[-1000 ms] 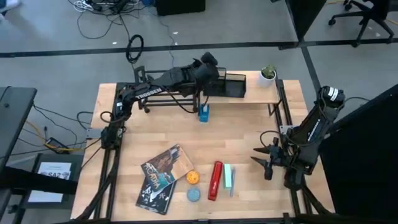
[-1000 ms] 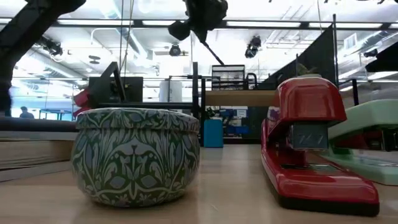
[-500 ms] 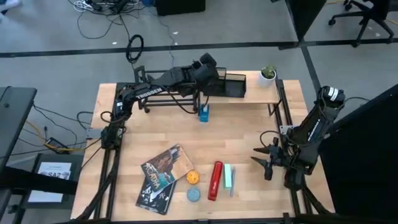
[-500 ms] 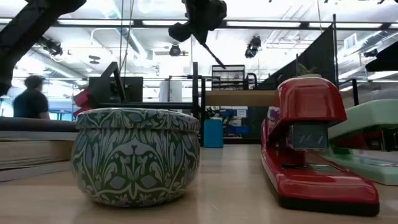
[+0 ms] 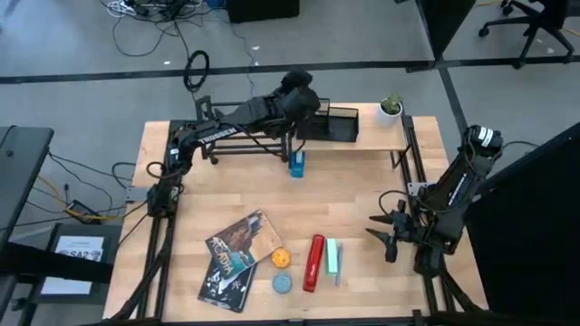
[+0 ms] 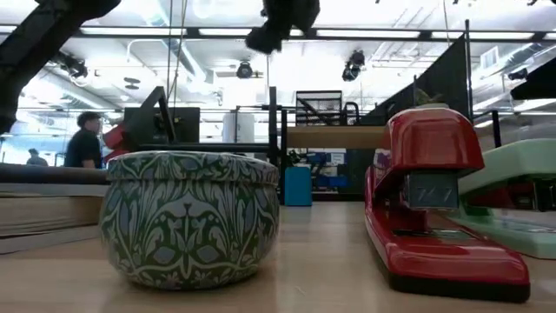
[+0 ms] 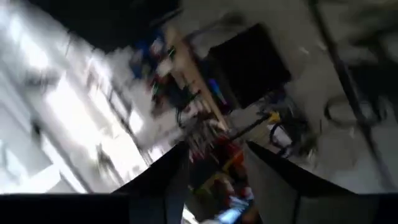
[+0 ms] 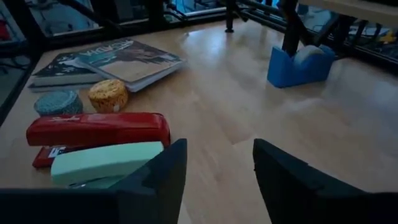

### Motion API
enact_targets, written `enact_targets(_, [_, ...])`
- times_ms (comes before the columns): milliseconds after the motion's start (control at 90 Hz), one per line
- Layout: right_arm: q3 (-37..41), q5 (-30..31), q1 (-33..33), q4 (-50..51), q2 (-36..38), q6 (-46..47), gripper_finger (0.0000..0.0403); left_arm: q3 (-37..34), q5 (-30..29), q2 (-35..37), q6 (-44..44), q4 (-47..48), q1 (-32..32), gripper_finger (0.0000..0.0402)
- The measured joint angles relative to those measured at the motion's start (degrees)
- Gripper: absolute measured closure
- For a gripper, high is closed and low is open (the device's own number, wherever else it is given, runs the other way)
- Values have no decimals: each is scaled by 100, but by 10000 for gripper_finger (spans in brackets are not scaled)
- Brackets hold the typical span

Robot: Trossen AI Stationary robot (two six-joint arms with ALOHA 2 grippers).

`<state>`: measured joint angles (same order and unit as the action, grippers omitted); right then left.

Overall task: Stock shelves
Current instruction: Put the purple ballpen on the pen holder

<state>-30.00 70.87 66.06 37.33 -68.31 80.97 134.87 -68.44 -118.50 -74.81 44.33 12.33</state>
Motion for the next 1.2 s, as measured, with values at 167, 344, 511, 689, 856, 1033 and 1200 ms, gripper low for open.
enact_targets(167, [0, -22, 0, -40, 0, 0, 247, 8, 549, 221, 2228, -162, -424, 275])
enact_targets(344, [2, -704, -184, -192, 0, -180, 247, 17, 1706, 413, 5139, 1245, -990, 284])
enact_targets(511, [2, -2529, -888, -1442, 9, -2350, 247, -242, 2786, 380, 7355, 2465, -1569, 293])
enact_targets(689, [2, -4968, -1914, -3262, 9, -5546, 247, -1151, 2790, 370, 8403, 2722, -2263, 305])
enact_targets(856, [2, -6170, -2504, -3540, 4, -7627, 240, -2094, 2555, 369, 9029, 2641, -2701, 313])
enact_targets(1033, [2, -6641, -3109, -3490, -248, -8578, 230, -2828, 2555, 369, 9333, 2309, -2955, 316])
enact_targets(1200, [2, -7149, -3754, -3517, -872, -9127, 225, -3095, 2544, 369, 9350, 2067, -3063, 317])
